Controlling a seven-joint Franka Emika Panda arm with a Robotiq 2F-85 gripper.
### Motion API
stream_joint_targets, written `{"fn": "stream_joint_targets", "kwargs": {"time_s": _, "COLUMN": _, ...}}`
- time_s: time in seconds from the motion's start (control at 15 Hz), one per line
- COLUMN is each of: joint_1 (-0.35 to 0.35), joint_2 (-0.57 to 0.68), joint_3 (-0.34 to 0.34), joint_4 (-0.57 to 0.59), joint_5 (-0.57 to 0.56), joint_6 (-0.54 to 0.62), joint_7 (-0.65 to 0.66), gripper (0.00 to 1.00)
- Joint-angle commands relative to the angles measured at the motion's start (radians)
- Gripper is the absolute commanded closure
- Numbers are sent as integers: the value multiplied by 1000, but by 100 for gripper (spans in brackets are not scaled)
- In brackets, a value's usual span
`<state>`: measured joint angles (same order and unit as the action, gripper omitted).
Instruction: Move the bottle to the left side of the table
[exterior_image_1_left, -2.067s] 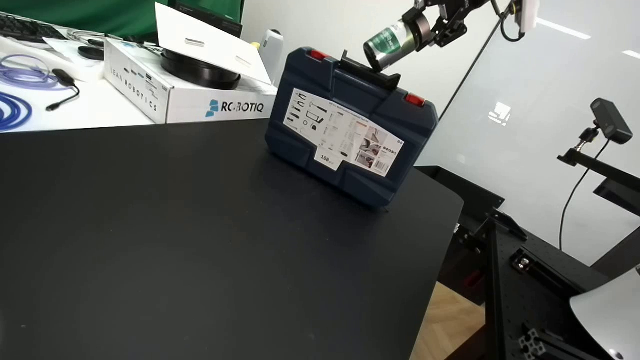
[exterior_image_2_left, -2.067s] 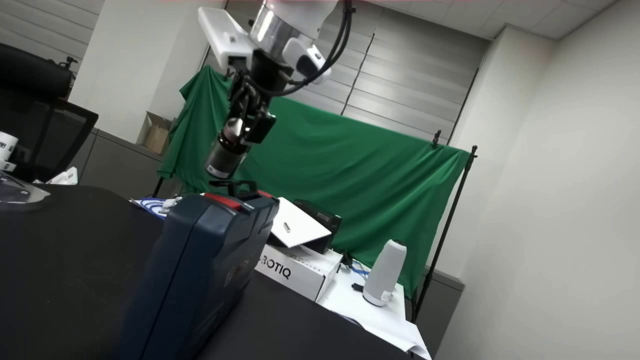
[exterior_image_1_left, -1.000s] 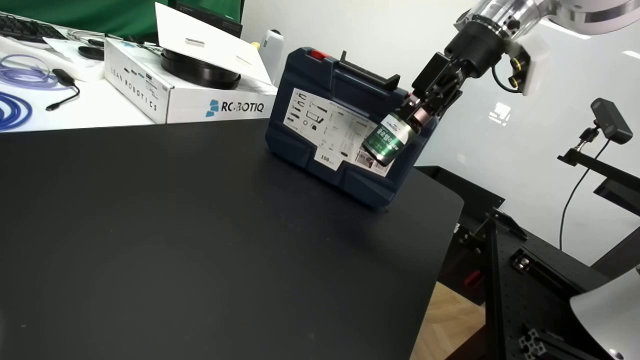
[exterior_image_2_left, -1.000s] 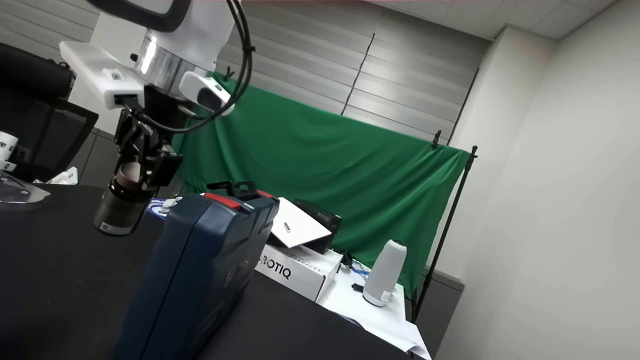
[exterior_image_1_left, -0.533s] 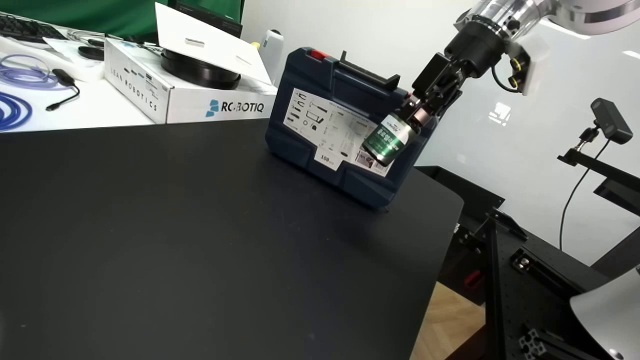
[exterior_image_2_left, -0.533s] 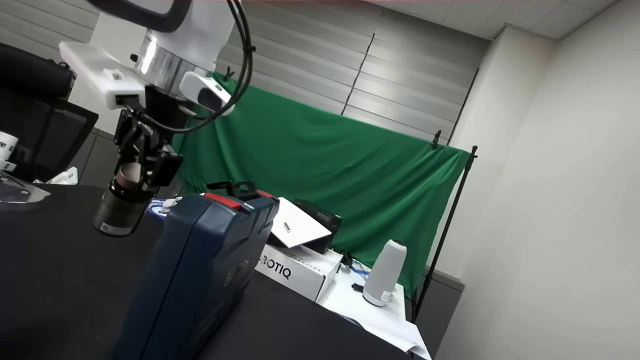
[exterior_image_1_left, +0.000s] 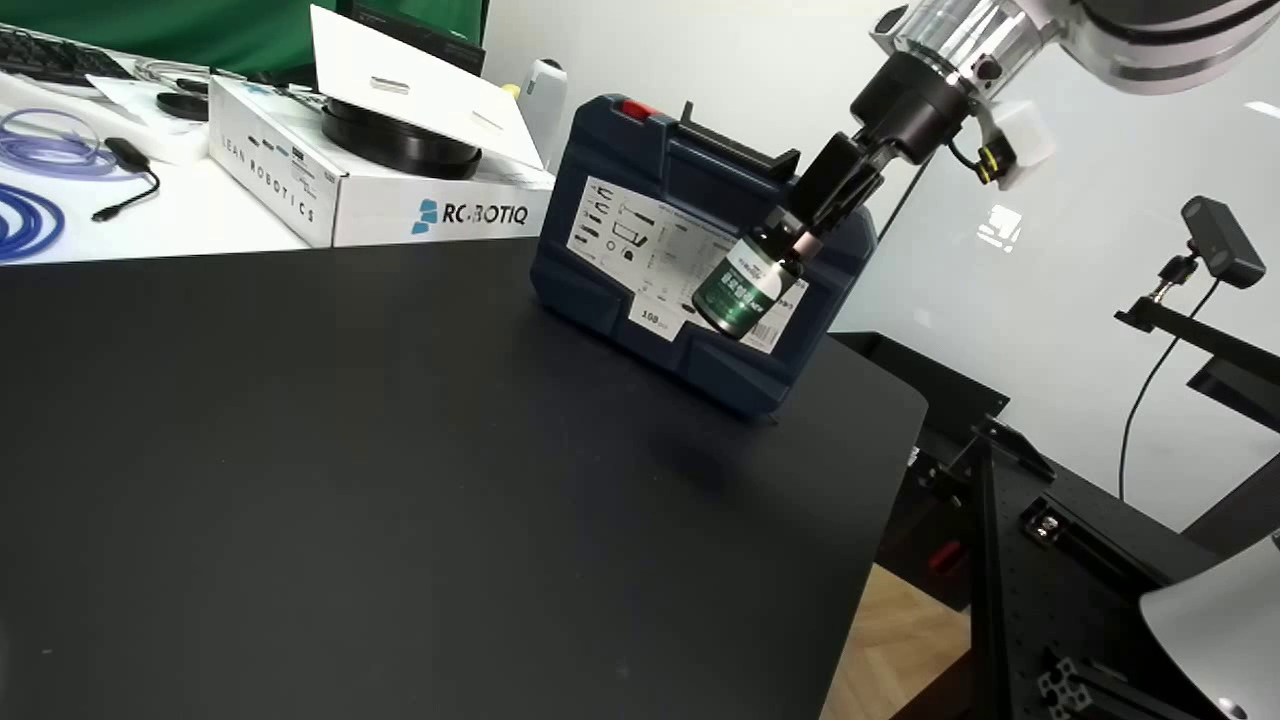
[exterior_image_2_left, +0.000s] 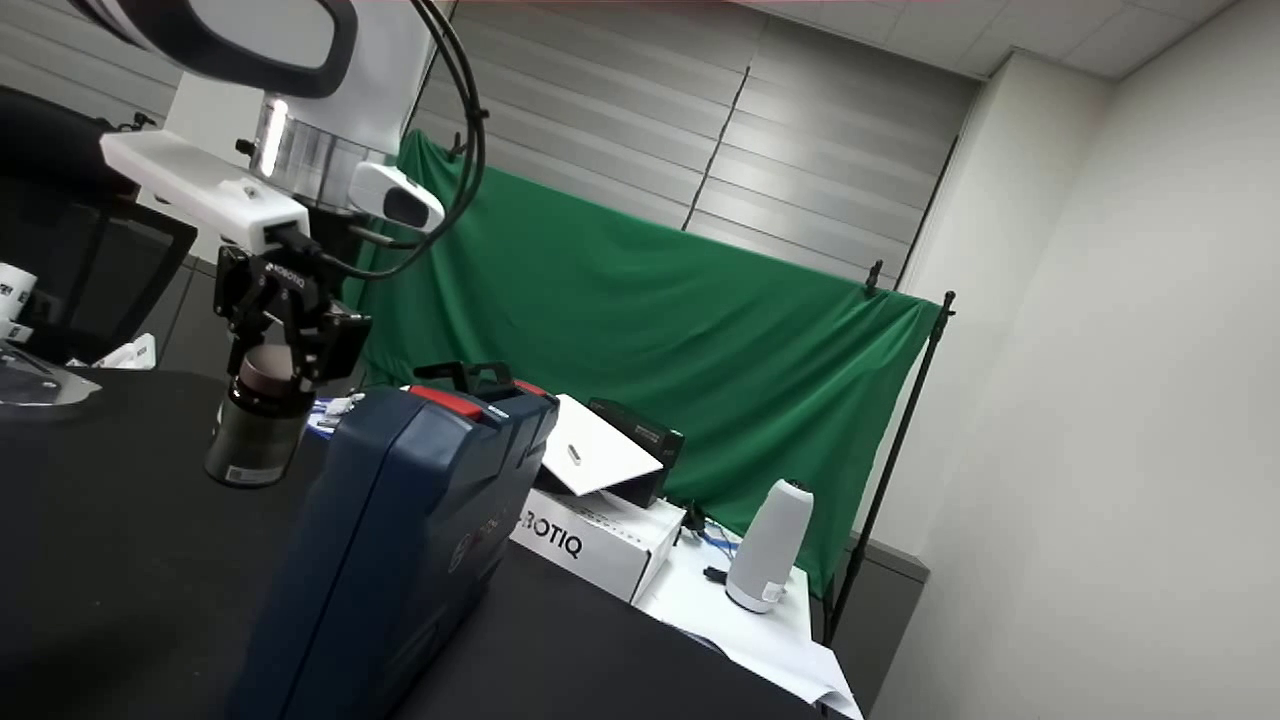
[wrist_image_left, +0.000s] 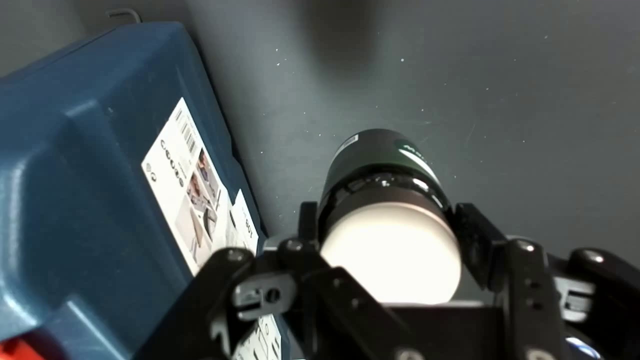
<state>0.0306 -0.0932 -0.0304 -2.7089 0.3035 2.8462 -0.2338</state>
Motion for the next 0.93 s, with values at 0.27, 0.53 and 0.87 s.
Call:
{"fn": "stream_joint_targets", "kwargs": {"time_s": 0.27, "joint_1": -24, "joint_2": 172, "joint_3": 4, "joint_4": 102, "joint_5": -262, "joint_6": -78, "joint_7": 90, "gripper": 57}}
{"fn": "stream_joint_targets", "kwargs": {"time_s": 0.53, "joint_1": -26, "joint_2": 226, "joint_3": -9, "joint_4": 123, "joint_5": -366, "joint_6": -90, "joint_7": 128, "gripper": 57}}
{"fn": "stream_joint_targets", "kwargs": {"time_s": 0.87, "joint_1": -20, "joint_2": 258, "joint_3": -13, "joint_4": 106, "joint_5": -426, "joint_6": -18, "joint_7": 148, "gripper": 57}}
